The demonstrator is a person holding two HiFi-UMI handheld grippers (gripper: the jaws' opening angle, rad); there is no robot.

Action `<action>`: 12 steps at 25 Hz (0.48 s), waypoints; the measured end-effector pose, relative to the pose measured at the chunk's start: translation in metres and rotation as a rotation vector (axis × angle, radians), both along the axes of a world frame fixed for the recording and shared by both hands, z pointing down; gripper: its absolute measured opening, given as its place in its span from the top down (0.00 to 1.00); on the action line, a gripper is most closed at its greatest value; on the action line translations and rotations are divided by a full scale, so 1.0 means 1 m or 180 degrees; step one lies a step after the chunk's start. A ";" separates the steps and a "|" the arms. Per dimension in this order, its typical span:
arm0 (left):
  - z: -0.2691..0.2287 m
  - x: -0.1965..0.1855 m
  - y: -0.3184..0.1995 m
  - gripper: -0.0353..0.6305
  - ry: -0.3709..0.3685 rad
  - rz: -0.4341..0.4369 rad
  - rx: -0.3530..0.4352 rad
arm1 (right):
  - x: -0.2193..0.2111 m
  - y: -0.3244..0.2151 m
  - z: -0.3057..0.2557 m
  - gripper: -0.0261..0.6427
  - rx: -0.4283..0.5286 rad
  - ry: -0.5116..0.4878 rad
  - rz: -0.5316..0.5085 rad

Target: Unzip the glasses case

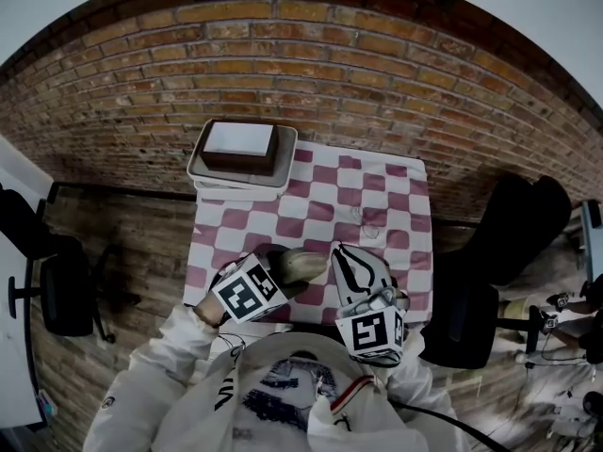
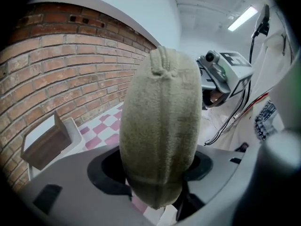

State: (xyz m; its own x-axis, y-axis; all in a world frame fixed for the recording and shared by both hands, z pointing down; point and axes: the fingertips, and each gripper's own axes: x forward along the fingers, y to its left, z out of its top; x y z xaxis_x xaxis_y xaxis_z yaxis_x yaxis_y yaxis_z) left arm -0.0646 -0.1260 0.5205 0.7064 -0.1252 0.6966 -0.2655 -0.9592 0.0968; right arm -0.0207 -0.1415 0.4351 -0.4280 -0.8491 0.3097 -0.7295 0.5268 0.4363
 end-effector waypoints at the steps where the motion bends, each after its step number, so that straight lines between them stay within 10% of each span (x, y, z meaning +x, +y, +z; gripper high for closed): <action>1: 0.000 0.000 -0.001 0.51 -0.0001 0.0005 0.0046 | 0.000 0.002 0.000 0.93 -0.0128 -0.0194 -0.0089; 5: 0.005 -0.002 0.001 0.51 -0.0040 0.0012 0.0055 | 0.007 0.008 -0.002 0.84 -0.0494 -0.0800 -0.0229; 12: 0.011 -0.003 0.004 0.51 -0.0030 -0.0036 0.0029 | 0.013 0.019 0.000 0.71 -0.0603 -0.0894 -0.0294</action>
State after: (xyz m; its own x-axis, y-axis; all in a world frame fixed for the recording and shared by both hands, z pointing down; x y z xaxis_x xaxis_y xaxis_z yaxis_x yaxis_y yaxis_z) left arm -0.0676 -0.1224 0.5317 0.6982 -0.1396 0.7021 -0.2774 -0.9570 0.0855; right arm -0.0081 -0.1220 0.4356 -0.5911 -0.7415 0.3175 -0.7526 0.6486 0.1135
